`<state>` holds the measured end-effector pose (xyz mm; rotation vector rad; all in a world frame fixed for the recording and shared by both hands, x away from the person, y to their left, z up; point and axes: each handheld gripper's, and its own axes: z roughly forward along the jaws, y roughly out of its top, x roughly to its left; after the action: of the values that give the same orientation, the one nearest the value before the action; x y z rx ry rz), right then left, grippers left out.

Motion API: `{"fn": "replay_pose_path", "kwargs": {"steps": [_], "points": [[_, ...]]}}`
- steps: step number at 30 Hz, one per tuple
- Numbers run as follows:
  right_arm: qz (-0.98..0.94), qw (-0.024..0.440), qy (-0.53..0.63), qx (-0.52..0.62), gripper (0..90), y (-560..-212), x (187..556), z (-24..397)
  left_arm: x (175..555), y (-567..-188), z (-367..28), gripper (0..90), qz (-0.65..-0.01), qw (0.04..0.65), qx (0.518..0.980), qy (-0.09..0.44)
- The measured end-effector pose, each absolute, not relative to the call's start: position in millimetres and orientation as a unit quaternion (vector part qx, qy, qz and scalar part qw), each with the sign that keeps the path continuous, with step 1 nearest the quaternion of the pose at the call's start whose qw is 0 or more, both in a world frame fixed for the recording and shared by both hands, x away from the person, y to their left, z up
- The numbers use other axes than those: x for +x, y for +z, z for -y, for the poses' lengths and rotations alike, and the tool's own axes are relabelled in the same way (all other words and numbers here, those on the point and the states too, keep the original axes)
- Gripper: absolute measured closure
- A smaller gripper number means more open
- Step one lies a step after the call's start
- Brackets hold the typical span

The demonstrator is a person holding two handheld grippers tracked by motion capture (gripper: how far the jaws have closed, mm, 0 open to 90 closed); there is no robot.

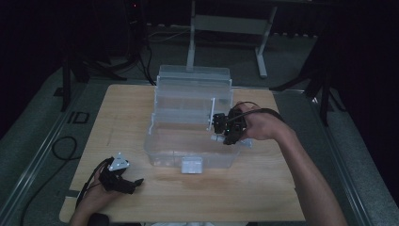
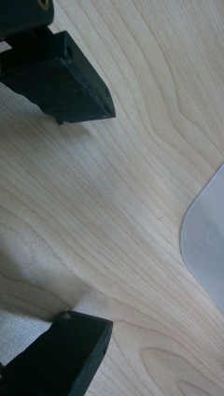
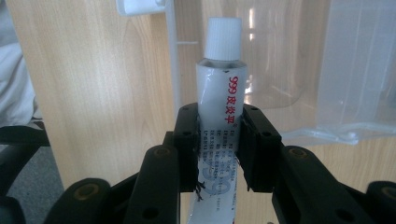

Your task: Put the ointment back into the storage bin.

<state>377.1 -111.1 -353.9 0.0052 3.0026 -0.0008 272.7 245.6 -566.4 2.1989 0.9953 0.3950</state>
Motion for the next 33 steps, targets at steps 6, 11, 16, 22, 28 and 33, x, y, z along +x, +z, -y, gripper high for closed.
{"fn": "replay_pose_path", "kwargs": {"steps": [6, 11, 16, 22, 28, 33], "points": [[-0.998, 0.069, 0.001, -0.007, 70.3, -356, 379, 105, 273, -566, -246, 2.6, -0.382, 0.340, 0.846, 0.152], [-0.997, 0.070, 0.001, -0.014, 70.2, -356, 379, 101, 273, -566, -246, 2.6, -0.382, 0.340, 0.846, 0.152], [-0.998, 0.068, -0.003, -0.018, 70.2, -357, 378, 96, 273, -566, -246, 2.6, -0.382, 0.340, 0.846, 0.152], [-0.997, 0.068, -0.010, -0.020, 70.2, -362, 381, 93, 273, -566, -246, 2.6, -0.382, 0.340, 0.846, 0.152], [-0.997, 0.064, -0.017, -0.027, 70.2, -369, 382, 87, 273, -566, -246, 2.6, -0.382, 0.340, 0.846, 0.152], [-0.997, 0.061, -0.026, -0.027, 70.1, -376, 382, 82, 273, -566, -246, 2.6, -0.382, 0.340, 0.845, 0.152]]}}
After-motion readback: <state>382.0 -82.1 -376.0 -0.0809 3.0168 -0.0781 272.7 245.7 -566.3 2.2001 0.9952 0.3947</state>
